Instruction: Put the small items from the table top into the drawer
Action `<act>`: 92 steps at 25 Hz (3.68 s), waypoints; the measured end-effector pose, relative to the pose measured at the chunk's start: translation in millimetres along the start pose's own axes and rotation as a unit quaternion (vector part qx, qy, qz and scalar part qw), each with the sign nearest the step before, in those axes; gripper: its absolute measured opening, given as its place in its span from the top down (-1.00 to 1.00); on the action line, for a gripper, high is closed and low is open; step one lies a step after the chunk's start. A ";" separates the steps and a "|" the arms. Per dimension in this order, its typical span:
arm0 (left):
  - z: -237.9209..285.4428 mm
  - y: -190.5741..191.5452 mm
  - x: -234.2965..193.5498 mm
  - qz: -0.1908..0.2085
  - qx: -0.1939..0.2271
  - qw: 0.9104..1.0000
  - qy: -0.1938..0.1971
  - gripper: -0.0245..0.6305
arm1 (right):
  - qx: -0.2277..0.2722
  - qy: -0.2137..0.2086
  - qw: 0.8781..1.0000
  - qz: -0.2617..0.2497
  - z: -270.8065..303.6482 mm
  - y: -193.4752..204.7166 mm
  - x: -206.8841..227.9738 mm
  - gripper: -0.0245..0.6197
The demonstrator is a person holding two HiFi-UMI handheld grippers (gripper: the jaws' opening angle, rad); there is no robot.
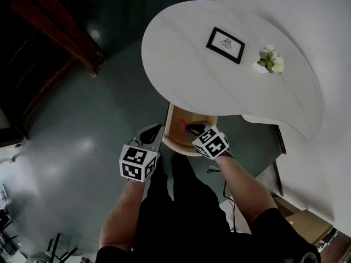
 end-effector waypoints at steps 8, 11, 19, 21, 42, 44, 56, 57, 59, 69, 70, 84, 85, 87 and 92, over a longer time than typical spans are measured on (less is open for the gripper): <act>5.5 16.1 -14.6 -0.017 -0.005 1.000 -0.011 0.89 | -0.061 -0.005 0.998 -0.020 35.1 23.8 11.5 0.76; 10.1 21.3 -20.4 -0.022 -0.004 1.000 -0.015 0.89 | -0.077 -0.008 0.997 -0.024 48.0 32.9 13.7 0.76; 18.3 38.0 -25.1 -0.029 -0.014 0.999 -0.015 0.89 | -0.120 -0.029 0.990 -0.061 73.0 45.0 21.7 0.76; 17.5 41.4 -25.0 -0.030 -0.014 0.999 -0.016 0.89 | -0.131 -0.034 0.989 -0.068 79.1 50.3 23.4 0.76; -13.6 61.0 -40.9 -0.030 -0.022 0.999 -0.031 0.89 | -0.150 -0.043 0.983 -0.096 99.3 60.8 17.7 0.68; -17.3 58.0 -37.9 -0.025 -0.021 0.999 -0.028 0.89 | -0.145 -0.038 0.984 -0.098 91.3 54.9 14.4 0.68; -53.8 5.2 -18.9 0.040 0.008 0.999 -0.007 0.89 | -0.074 0.033 0.996 -0.032 12.7 7.4 -7.5 0.68; -58.1 0.8 -16.3 0.042 0.012 0.999 -0.002 0.89 | -0.070 0.039 0.996 -0.025 4.9 5.1 -11.1 0.68; -67.5 -5.2 -9.0 0.043 0.015 0.999 0.011 0.89 | -0.058 0.052 0.997 -0.006 -13.6 0.8 -19.9 0.68; -104.2 -37.7 20.5 0.064 0.039 0.997 0.025 0.89 | 0.032 0.095 0.992 0.074 -93.5 -1.1 -56.1 0.72; -104.9 -40.4 23.6 0.067 0.041 0.997 0.022 0.89 | 0.041 0.095 0.992 0.077 -99.0 -0.8 -57.0 0.73; -93.2 -64.6 133.3 0.100 0.073 0.992 -0.020 0.89 | 0.195 0.033 0.976 0.091 -219.6 17.8 -54.1 0.84; -92.8 -66.2 142.8 0.104 0.076 0.991 -0.024 0.89 | 0.203 0.031 0.975 0.085 -229.9 19.8 -51.4 0.86; -91.9 -70.0 161.4 0.114 0.081 0.990 -0.030 0.89 | 0.221 0.029 0.972 0.074 -251.2 23.0 -46.2 0.88; -94.2 -89.6 196.7 0.126 0.108 0.985 -0.055 0.89 | 0.265 0.025 0.962 0.059 -300.4 22.9 -32.9 0.89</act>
Point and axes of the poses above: the fingertips, and each gripper's own axes: z forward along the fingers, x to its right, y out of its underside, the point moved 3 cm from there along -z, backward along the fingers, and after that the axes turned 7 degrees about x, right-handed, at the moved point
